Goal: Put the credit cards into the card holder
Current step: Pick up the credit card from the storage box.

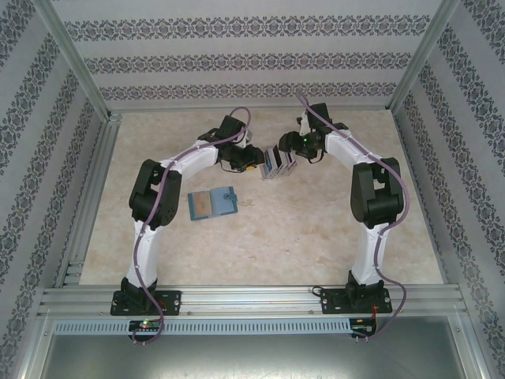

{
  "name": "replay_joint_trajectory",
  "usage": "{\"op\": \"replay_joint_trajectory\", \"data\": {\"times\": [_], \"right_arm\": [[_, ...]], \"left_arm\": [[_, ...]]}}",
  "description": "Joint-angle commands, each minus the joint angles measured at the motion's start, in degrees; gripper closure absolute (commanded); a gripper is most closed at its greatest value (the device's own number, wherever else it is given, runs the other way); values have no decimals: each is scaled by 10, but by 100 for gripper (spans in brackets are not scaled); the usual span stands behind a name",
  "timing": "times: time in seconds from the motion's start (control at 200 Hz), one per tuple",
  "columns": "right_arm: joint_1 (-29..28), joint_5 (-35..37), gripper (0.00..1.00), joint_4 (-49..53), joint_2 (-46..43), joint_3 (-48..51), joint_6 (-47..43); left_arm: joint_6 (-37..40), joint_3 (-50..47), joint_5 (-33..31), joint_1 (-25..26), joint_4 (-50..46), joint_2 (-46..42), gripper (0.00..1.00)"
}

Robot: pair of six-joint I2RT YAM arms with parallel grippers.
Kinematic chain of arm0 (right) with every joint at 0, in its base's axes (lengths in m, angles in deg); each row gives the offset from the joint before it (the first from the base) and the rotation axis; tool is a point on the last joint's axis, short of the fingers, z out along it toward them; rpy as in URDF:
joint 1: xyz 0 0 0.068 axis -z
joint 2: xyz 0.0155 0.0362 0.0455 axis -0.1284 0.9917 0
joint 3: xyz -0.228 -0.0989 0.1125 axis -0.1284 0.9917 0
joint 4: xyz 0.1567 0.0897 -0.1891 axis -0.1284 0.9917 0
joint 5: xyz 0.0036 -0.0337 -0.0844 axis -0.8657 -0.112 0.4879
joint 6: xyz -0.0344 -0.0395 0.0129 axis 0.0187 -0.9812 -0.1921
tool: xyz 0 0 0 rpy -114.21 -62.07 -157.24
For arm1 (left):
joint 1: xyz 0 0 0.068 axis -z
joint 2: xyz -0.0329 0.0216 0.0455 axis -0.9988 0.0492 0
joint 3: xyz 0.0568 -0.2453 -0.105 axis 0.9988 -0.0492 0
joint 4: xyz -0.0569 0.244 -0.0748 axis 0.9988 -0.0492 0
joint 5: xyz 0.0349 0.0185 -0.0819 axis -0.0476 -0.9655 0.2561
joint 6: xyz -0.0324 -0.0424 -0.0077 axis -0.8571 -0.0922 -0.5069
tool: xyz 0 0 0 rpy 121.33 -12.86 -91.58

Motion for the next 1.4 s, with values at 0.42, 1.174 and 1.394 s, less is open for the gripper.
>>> {"op": "replay_joint_trajectory", "data": {"times": [0.42, 1.174, 1.394], "right_arm": [[-22, -32, 37, 32, 2, -30, -26], [-23, -32, 44, 31, -27, -26, -23], [-19, -33, 50, 37, -23, -34, -23]], "left_arm": [[-8, 52, 15, 20, -38, 60, 59], [-9, 51, 7, 21, -45, 57, 59], [-8, 50, 7, 21, -46, 57, 59]]}}
